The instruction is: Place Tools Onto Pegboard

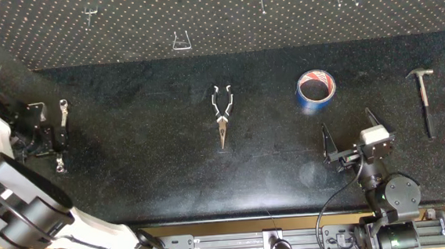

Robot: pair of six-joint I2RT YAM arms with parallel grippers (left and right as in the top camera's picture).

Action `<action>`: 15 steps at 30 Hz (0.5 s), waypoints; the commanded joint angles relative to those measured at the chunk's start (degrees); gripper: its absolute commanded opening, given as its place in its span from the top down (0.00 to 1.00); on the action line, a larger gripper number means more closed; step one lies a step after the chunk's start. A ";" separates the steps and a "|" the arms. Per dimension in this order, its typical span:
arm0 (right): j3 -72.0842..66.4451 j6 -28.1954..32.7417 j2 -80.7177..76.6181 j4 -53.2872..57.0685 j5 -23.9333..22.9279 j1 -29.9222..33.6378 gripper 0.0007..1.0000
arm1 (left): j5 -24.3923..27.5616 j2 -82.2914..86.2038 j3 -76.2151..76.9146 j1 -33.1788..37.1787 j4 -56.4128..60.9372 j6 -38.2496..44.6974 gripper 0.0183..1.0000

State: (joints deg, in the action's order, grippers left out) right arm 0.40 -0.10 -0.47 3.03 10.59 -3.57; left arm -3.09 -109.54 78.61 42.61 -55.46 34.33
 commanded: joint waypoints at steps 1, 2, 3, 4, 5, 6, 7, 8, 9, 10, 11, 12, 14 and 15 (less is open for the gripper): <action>-0.17 0.61 0.42 0.33 -0.33 -0.44 0.02 | 5.35 -1.99 1.44 0.11 -0.26 4.81 0.01; -0.17 0.61 0.42 0.33 -0.33 -0.44 0.02 | 5.31 -2.43 1.44 0.07 -0.24 5.20 0.01; -0.17 0.61 0.42 0.33 -0.33 -0.44 0.02 | 5.31 -3.28 1.44 0.02 -0.20 5.20 0.01; -0.17 0.61 0.42 0.33 -0.33 -0.44 0.02 | 5.31 -3.91 1.44 0.02 -0.20 5.18 0.01; -0.17 0.61 0.42 0.33 -0.33 -0.44 0.02 | 5.31 -4.42 1.44 0.02 -0.17 5.20 0.01; -0.17 0.63 0.42 0.33 -0.31 -0.44 0.02 | 5.33 -4.63 1.44 0.02 0.02 5.20 0.00; -0.17 0.63 0.42 0.33 -0.33 -0.44 0.02 | 5.33 -4.70 1.44 0.02 0.20 5.20 0.01; -0.17 0.61 0.42 0.33 -0.33 -0.44 0.02 | 5.31 -4.96 1.44 0.02 0.24 5.20 0.01; -0.17 0.63 0.42 0.33 -0.33 -0.44 0.02 | 5.35 -5.66 1.44 0.00 0.22 5.18 0.01; -0.17 0.61 0.42 0.33 -0.31 -0.44 0.02 | 5.31 -5.95 1.44 -0.04 0.17 5.18 0.01; -0.17 0.61 0.42 0.33 -0.33 -0.44 0.02 | 5.29 -6.14 1.44 -0.26 0.17 5.18 0.01; -0.17 0.61 0.42 0.33 -0.33 -0.44 0.02 | 5.31 -6.36 1.44 -0.37 0.15 5.16 0.01; -0.17 0.61 0.42 0.33 -0.33 -0.44 0.02 | 5.25 -7.10 1.44 -0.37 -0.04 5.16 0.01; -0.17 0.61 0.42 0.33 -0.33 -0.44 0.02 | 5.27 -7.21 1.44 -0.37 -0.07 5.16 0.00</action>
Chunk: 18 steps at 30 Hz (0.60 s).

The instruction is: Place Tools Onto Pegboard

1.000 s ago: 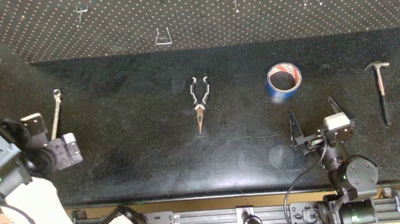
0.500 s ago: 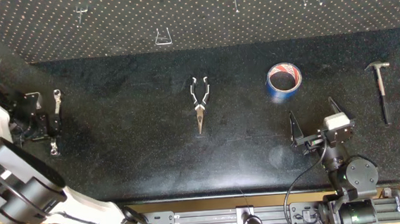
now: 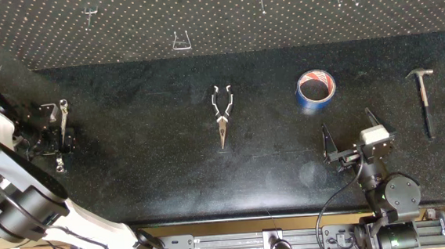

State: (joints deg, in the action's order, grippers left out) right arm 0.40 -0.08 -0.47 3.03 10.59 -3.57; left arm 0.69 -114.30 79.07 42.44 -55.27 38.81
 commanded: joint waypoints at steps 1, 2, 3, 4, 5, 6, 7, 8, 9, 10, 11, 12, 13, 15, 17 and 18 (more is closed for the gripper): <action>-0.17 0.59 0.42 0.33 -0.33 -0.44 0.02 | 1.46 -2.45 0.98 -0.20 -0.26 0.68 0.06; -0.17 0.59 0.42 0.33 -0.33 -0.44 0.02 | 1.49 -2.45 0.98 -0.20 -0.24 0.68 0.49; -0.17 0.59 0.42 0.33 -0.33 -0.44 0.02 | 1.51 -2.45 0.98 -0.20 -0.24 0.68 0.59; -0.17 0.59 0.42 0.33 -0.33 -0.44 0.02 | 1.49 -2.45 0.98 -0.20 -0.26 0.68 0.72; -0.17 0.59 0.42 0.33 -0.33 -0.44 0.02 | 1.51 -2.45 0.98 -0.20 -0.26 0.66 0.86; -0.17 0.59 0.42 0.33 -0.33 -0.44 0.02 | 1.51 -2.45 0.98 -0.20 -0.26 0.66 0.90; -0.17 0.59 0.42 0.33 -0.33 -0.44 0.02 | 1.51 -2.45 0.98 -0.20 -0.20 0.68 0.99; -0.17 0.59 0.42 0.33 -0.31 -0.44 0.02 | 1.53 -2.45 0.98 -0.20 -0.20 0.68 0.99; -0.17 0.59 0.42 0.33 -0.33 -0.44 0.02 | 1.53 -2.45 0.98 -0.20 -0.13 0.68 0.99; -0.17 0.59 0.42 0.33 -0.31 -0.44 0.02 | 1.51 -2.43 0.98 -0.20 0.02 0.66 0.99; -0.17 0.61 0.42 0.33 -0.33 -0.44 0.02 | 1.25 -1.92 0.98 -0.20 -1.60 -1.01 0.99; -0.17 0.59 0.42 0.33 -0.33 -0.44 0.02 | 2.29 0.00 0.98 -0.20 -1.99 -1.07 0.99; -0.17 0.59 0.42 0.33 -0.33 -0.44 0.02 | 2.99 2.45 0.98 -0.17 -1.31 -4.44 0.99; -0.17 0.59 0.42 0.33 -0.33 -0.44 0.02 | 2.62 11.26 0.98 -0.09 3.23 -8.57 0.99; -0.17 0.59 0.42 0.33 -0.33 -0.44 0.02 | 4.26 20.46 0.98 -0.92 5.92 -12.61 0.99; -0.17 0.59 0.42 0.33 -0.33 -0.44 0.02 | 7.43 24.90 0.98 -2.14 6.54 -16.70 0.99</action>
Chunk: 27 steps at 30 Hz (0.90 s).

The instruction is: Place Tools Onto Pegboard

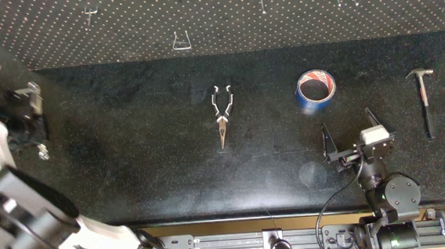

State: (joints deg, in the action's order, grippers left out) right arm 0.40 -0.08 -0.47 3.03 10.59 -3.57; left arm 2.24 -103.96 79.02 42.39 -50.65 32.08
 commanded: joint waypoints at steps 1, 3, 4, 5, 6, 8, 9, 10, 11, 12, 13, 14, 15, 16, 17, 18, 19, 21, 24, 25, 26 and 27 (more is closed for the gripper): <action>-0.17 0.59 0.42 0.33 -0.33 -0.44 0.02 | 6.91 17.84 1.03 -3.76 2.80 -12.39 0.99; -0.17 0.59 0.42 0.33 -0.33 -0.44 0.02 | 6.80 25.18 1.03 -11.15 5.31 -15.39 0.99; -0.17 0.59 0.42 0.33 -0.33 -0.44 0.02 | 6.80 28.06 1.03 -15.56 5.40 -15.39 0.99; -0.17 0.59 0.42 0.33 -0.33 -0.44 0.02 | 6.82 29.44 1.01 -18.21 5.51 -15.45 0.99; -0.17 0.59 0.42 0.33 -0.33 -0.44 0.02 | 5.62 31.34 0.96 -23.17 6.01 -18.67 0.99; -0.17 0.59 0.42 0.33 -0.33 -0.44 0.02 | 2.69 31.91 -0.15 -32.28 8.92 -25.94 0.99; -0.17 0.59 0.42 0.33 -0.33 -0.44 0.02 | 2.67 31.45 -0.83 -33.90 9.11 -26.32 0.99; -0.17 0.59 0.42 0.33 -0.33 -0.44 0.02 | 2.40 31.12 -1.86 -34.34 9.18 -26.82 0.99; -0.17 0.59 0.42 0.33 -0.33 -0.44 0.02 | -1.51 31.26 -3.89 -34.25 10.25 -30.82 0.99; -0.17 0.59 0.42 0.33 -0.33 -0.44 0.02 | -3.76 31.95 -6.93 -34.21 11.69 -32.11 0.99; -0.17 0.59 0.42 0.33 -0.33 -0.44 0.02 | -3.76 32.89 -9.33 -34.23 12.61 -32.11 0.99; -0.17 0.59 0.42 0.33 -0.31 -0.44 0.02 | -3.76 33.97 -11.50 -34.21 13.31 -32.09 0.99; -0.17 0.59 0.42 0.33 -0.33 -0.44 0.02 | -3.74 35.06 -13.40 -34.21 13.81 -32.09 0.99; -0.17 0.59 0.42 0.33 -0.33 -0.44 0.02 | -3.74 36.96 -17.07 -34.21 15.74 -32.09 0.99; -0.17 0.59 0.42 0.33 -0.33 -0.44 0.03 | -3.74 37.38 -18.84 -34.21 16.57 -32.09 0.99; -0.17 0.59 0.42 0.33 -0.33 -0.44 0.03 | -3.76 37.33 -19.76 -34.21 16.85 -32.09 0.99; -0.17 0.61 0.42 0.33 -0.33 -0.44 0.02 | -3.74 37.33 -20.59 -34.21 17.11 -32.09 0.99; -0.17 0.59 0.42 0.33 -0.33 -0.44 0.02 | -3.74 37.27 -20.65 -34.21 17.55 -32.11 0.99; -0.17 0.59 0.42 0.33 -0.33 -0.44 0.02 | -3.65 36.28 -20.65 -34.21 18.05 -33.38 0.99; -0.17 0.59 0.42 0.33 -0.33 -0.44 0.02 | -3.50 35.89 -20.65 -34.21 17.97 -33.38 0.99; -0.17 0.59 0.42 0.33 -0.33 -0.44 0.02 | -3.52 35.41 -20.65 -34.21 17.84 -33.38 0.99; -0.17 0.59 0.42 0.33 -0.33 -0.44 0.02 | -3.52 35.15 -20.65 -34.21 17.57 -33.40 0.99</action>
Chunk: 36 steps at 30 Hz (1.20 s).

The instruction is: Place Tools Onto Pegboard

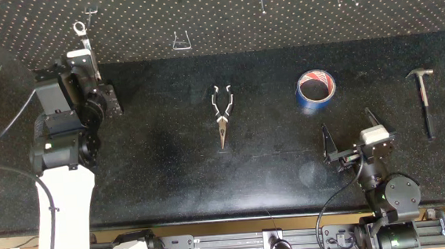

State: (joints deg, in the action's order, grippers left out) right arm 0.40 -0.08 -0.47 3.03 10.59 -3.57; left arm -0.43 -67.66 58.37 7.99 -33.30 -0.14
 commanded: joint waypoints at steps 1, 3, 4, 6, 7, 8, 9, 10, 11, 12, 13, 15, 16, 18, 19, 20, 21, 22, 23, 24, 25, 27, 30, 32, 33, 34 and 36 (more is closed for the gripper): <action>-0.17 0.59 0.42 0.33 -0.31 -0.44 0.02 | -0.83 -1.42 0.00 0.20 0.13 -1.18 0.99; -0.17 0.61 0.42 0.33 -0.31 -0.44 0.02 | -0.61 -2.21 0.00 0.20 0.11 -1.18 0.99; -0.17 0.59 0.42 0.33 -0.33 -0.44 0.02 | -0.59 -3.06 0.00 0.17 0.11 -1.16 0.99; -0.17 0.59 0.42 0.33 -0.33 -0.44 0.02 | -0.42 -4.20 0.00 0.20 0.15 -1.18 0.99; -0.17 0.59 0.42 0.33 -0.33 -0.44 0.02 | -0.42 -4.68 0.00 0.20 0.39 -1.16 0.99; -0.17 0.59 0.42 0.33 -0.33 -0.44 0.02 | -0.42 -5.01 0.00 0.20 0.79 -1.16 0.99; -0.17 0.59 0.42 0.33 -0.33 -0.44 0.02 | -0.42 -5.29 0.00 0.20 1.18 -1.16 0.99; -0.17 0.59 0.42 0.33 -0.33 -0.44 0.02 | -0.42 -5.51 0.00 0.20 1.40 -1.16 0.99; -0.17 0.59 0.42 0.33 -0.33 -0.44 0.02 | -0.42 -6.23 0.00 0.20 1.49 -1.16 0.99; -0.17 0.59 0.42 0.33 -0.33 -0.44 0.02 | -0.44 -6.88 0.00 0.20 1.64 -1.16 0.99; -0.17 0.59 0.42 0.33 -0.33 -0.44 0.02 | -0.42 -7.39 0.00 0.20 1.97 -1.16 0.99; -0.17 0.59 0.42 0.33 -0.33 -0.44 0.02 | -0.44 -7.96 0.02 0.20 3.48 -1.16 0.99; -0.17 0.59 0.42 0.33 -0.33 -0.44 0.02 | -0.42 -8.07 0.00 0.20 4.17 -1.16 0.99; -0.17 0.59 0.42 0.33 -0.33 -0.44 0.02 | -0.42 -8.87 0.02 0.20 5.92 -1.16 0.99; -0.17 0.59 0.42 0.33 -0.33 -0.44 0.02 | -0.44 -9.62 0.02 0.20 6.54 -1.16 0.99; -0.17 0.59 0.42 0.33 -0.31 -0.44 0.02 | -0.44 -10.40 0.02 0.20 6.93 -1.14 0.98; -0.17 0.59 0.42 0.33 -0.33 -0.44 0.02 | -0.44 -11.02 0.02 0.20 7.23 -1.14 0.95; -0.17 0.59 0.42 0.33 -0.33 -0.44 0.02 | -0.46 -12.13 0.02 0.20 8.09 -1.14 0.88; -0.17 0.59 0.42 0.33 -0.33 -0.44 0.02 | -0.46 -12.81 0.04 0.20 8.79 -1.14 0.78; -0.17 0.59 0.42 0.33 -0.33 -0.44 0.02 | -0.46 -13.25 0.07 0.20 9.40 -1.14 0.62; -0.17 0.61 0.42 0.33 -0.33 -0.44 0.02 | -0.48 -13.66 0.09 0.26 10.36 -1.11 0.35; -0.17 0.61 0.42 0.33 -0.33 -0.44 0.02 | -0.46 -13.70 0.76 0.26 10.58 -1.14 0.01; -0.17 0.59 0.42 0.33 -0.31 -0.44 0.02 | -0.44 -12.02 8.44 -0.15 -4.31 -1.16 0.00; -0.17 0.59 0.42 0.33 -0.33 -0.44 0.02 | -0.13 -10.23 11.41 -1.44 -12.35 -1.16 0.01; -0.17 0.59 0.42 0.33 -0.33 -0.44 0.02 | 0.87 -9.20 11.63 -2.12 -14.14 -1.16 0.00; -0.17 0.59 0.42 0.33 -0.33 -0.44 0.02 | 2.71 -7.98 11.63 -2.93 -15.93 -1.16 0.01; -0.17 0.59 0.42 0.33 -0.31 -0.44 0.03 | 1.36 -7.34 11.61 -3.52 -17.77 -1.01 0.01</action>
State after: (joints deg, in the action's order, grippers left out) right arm 0.40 -0.08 -0.47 3.05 10.59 -3.57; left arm 0.49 -76.53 68.58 5.08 -49.43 -1.39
